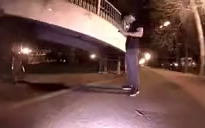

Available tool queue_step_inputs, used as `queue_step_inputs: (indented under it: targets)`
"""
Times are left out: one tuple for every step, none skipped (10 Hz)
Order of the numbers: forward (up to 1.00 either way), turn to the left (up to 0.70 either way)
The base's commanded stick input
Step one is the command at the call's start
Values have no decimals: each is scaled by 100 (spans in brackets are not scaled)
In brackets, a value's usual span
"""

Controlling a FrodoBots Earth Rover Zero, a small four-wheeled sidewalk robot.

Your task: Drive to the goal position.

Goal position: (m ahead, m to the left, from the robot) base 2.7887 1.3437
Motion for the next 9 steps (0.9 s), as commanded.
queue_step_inputs:
  targets:
    - [46, 23]
    - [9, 39]
    - [1, 4]
    - [0, 0]
    - [0, 0]
    - [0, 0]
    - [0, 0]
    - [0, 0]
    - [0, 0]
